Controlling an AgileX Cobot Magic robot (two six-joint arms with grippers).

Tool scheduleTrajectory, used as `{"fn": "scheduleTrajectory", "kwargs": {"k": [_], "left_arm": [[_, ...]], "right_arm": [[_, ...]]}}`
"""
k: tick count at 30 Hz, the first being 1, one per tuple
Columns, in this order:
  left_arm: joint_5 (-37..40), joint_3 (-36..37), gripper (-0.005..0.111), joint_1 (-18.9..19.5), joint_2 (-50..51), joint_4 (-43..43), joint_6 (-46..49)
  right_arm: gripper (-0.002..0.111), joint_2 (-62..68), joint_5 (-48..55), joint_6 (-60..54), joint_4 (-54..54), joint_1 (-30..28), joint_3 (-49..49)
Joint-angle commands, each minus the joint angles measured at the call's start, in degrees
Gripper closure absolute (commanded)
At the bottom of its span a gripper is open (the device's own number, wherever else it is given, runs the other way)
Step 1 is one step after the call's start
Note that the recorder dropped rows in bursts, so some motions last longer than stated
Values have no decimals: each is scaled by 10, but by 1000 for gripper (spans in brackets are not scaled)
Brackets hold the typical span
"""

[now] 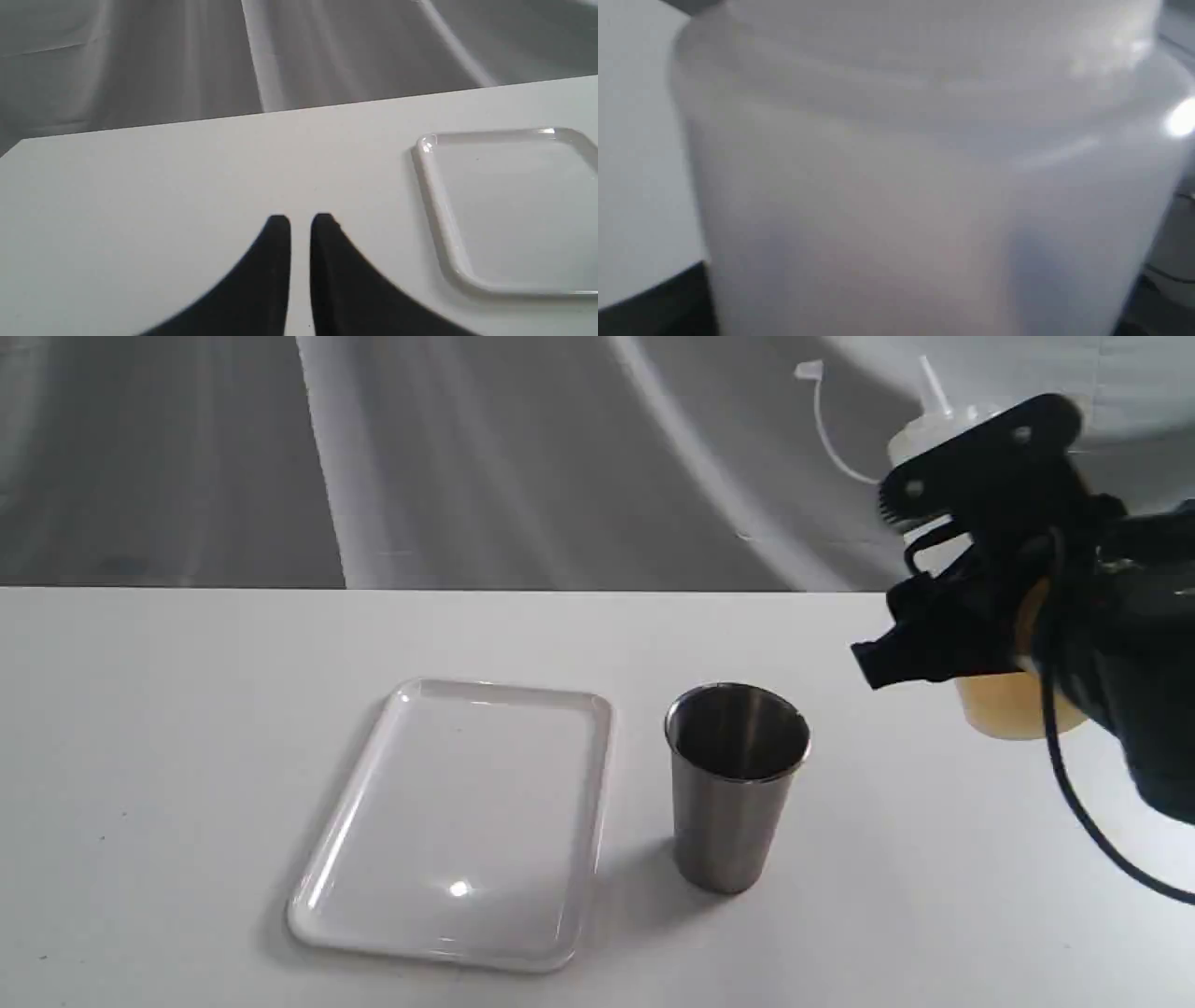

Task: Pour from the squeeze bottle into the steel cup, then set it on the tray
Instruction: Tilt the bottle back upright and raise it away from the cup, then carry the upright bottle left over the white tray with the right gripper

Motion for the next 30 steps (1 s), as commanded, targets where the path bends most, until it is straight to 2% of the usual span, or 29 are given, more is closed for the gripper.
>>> {"fn": "scheduleTrajectory", "kwargs": {"k": [1, 9, 22, 27, 30], "left_arm": [[-4, 3, 98, -1, -3, 1, -1], [-4, 3, 98, -1, -3, 1, -1], [-4, 3, 98, -1, -3, 1, -1], [-4, 3, 98, -1, -3, 1, -1], [-4, 3, 98, -1, -3, 1, -1]], "right_arm": [[108, -56, 6, 91, -24, 0, 18], [108, -183, -5, 118, -21, 3, 61], [108, -344, -180, 105, -5, 3, 77], [108, -360, -290, -28, 66, 3, 77], [108, -359, -343, -145, 173, 3, 77]]}}
